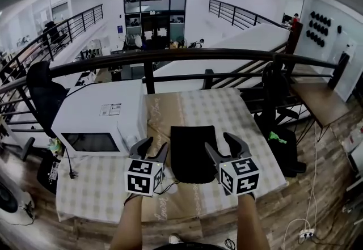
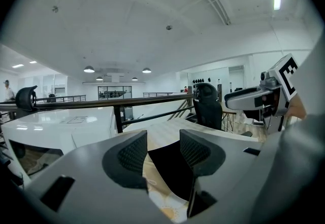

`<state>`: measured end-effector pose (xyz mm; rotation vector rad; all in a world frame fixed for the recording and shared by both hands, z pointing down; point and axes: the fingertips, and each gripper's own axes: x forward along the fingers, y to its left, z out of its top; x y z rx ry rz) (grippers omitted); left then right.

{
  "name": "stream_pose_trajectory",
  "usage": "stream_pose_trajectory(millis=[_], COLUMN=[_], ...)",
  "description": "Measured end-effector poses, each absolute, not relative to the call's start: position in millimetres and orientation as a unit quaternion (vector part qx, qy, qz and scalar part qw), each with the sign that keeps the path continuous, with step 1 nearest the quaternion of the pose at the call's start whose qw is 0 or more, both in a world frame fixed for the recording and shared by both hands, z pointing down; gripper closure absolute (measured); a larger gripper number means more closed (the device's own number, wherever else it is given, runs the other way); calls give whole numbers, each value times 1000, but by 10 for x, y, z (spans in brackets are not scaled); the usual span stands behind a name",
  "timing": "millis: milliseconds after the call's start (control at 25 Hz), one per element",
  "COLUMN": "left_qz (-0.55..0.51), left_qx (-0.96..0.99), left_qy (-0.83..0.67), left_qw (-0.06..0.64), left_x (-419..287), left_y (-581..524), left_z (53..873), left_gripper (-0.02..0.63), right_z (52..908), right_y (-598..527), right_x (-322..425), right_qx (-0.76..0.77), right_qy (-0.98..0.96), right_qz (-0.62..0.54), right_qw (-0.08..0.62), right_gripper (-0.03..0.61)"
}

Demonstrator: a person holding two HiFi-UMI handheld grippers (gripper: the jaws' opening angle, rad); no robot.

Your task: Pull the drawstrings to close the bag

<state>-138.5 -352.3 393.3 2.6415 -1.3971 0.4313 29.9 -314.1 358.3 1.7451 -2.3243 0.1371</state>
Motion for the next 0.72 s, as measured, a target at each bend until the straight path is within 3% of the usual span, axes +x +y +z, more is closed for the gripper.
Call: stream_pose_trajectory(millis=[720], left_qz=[135], left_qx=[875], left_qy=[-460], left_qw=[69], left_x=[-1331], left_y=[-3678], left_z=[3987], left_gripper=[408], right_z=[3610], right_y=[-3293], right_x=[339], right_qx=[594], right_qy=[-795], right_qz=[44], right_qw=[119], right_gripper=[316])
